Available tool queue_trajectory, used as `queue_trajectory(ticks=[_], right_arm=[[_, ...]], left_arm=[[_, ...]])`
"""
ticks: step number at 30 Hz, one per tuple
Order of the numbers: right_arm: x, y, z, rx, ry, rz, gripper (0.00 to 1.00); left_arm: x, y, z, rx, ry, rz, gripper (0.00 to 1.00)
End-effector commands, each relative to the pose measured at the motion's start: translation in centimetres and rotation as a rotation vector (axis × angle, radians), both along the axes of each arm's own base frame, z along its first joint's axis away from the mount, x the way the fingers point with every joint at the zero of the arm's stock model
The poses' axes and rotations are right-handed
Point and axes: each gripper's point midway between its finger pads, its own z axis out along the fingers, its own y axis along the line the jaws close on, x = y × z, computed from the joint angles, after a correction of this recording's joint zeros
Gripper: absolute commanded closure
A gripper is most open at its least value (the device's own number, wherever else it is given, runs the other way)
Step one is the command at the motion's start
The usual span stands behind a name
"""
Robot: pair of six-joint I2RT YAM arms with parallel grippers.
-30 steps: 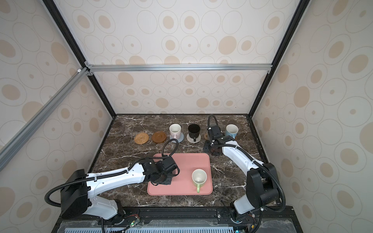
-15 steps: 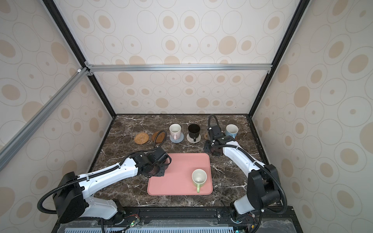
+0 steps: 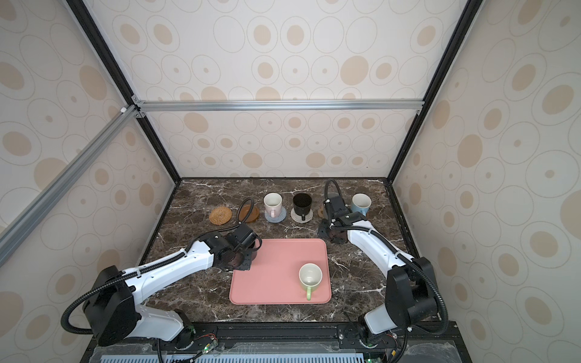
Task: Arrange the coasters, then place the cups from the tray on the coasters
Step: 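Carry the dark brown mug toward the brown wooden coaster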
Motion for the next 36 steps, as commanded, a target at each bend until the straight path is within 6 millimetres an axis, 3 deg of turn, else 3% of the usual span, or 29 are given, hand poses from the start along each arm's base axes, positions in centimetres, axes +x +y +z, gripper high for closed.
queue_trajectory(ticks=[1,20,36], right_arm=[[-0.6,-0.7,0.2,-0.009,0.004,-0.025,0.56],[-1.5,-1.3,0.5,-0.016,0.000,-0.042,0.56],[-2.2,-1.3,-0.2,-0.009,0.018,-0.036,0.56]], left_arm=[[3.1,-0.3,2.7,-0.005,-0.102,-0.019,0.88],[10.0,0.7,4.0,-0.006,-0.163,-0.007,0.89],[13.4,2.7,3.7,0.002,-0.187,0.044,0.89]])
